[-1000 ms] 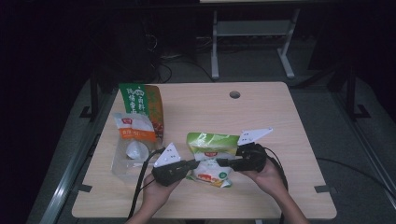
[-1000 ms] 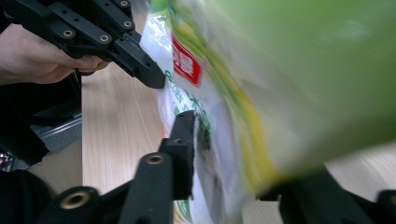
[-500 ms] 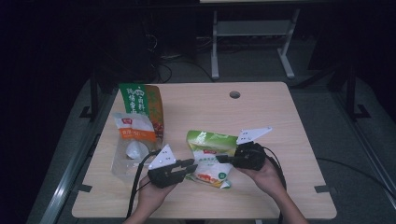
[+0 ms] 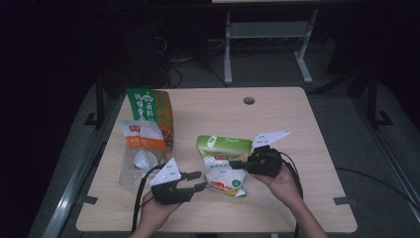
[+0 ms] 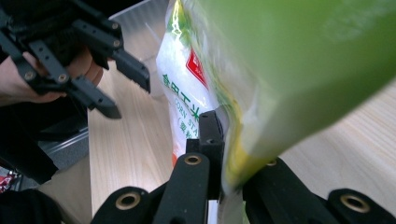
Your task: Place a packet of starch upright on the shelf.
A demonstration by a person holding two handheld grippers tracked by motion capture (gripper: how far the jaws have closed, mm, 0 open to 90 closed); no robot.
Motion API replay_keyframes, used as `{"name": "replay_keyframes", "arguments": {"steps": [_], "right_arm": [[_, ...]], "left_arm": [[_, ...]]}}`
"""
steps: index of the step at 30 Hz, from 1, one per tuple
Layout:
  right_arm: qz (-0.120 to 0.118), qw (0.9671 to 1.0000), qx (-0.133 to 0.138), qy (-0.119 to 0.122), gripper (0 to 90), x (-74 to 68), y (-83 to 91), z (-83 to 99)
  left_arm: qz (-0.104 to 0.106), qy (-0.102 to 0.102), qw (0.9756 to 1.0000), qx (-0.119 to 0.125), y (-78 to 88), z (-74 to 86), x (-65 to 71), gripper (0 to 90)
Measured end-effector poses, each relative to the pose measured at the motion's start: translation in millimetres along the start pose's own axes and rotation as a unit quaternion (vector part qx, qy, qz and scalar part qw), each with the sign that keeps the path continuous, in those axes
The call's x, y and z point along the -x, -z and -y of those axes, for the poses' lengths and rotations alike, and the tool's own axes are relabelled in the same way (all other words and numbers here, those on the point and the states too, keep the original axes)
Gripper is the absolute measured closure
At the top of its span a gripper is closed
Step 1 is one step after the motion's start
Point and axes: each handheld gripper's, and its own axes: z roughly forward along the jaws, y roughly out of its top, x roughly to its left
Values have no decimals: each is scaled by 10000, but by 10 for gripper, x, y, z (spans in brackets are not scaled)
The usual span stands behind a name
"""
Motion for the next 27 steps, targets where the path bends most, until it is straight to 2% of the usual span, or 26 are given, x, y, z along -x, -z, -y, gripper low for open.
{"name": "replay_keyframes", "arguments": {"steps": [5, 7, 10, 20, 27], "right_arm": [[6, 9999, 27, -99, 885, 37, 13, -26], [1, 9999, 52, -100, 886, 57, 22, -49], [24, 9999, 50, -128, 886, 52, 30, -73], [65, 9999, 39, -72, 888, 17, 31, -280], [68, 10000, -23, 0, 889, -20, -25, -404]], "left_arm": [[93, -7, 10000, -3, 3, 11, 22, 564], [158, -110, 9998, -29, 18, 17, 39, 556], [197, -120, 9997, -53, 32, 20, 62, 546], [399, -236, 9989, -4, 125, 74, 199, 503], [434, -249, 9987, -51, 146, 133, 226, 488]]}}
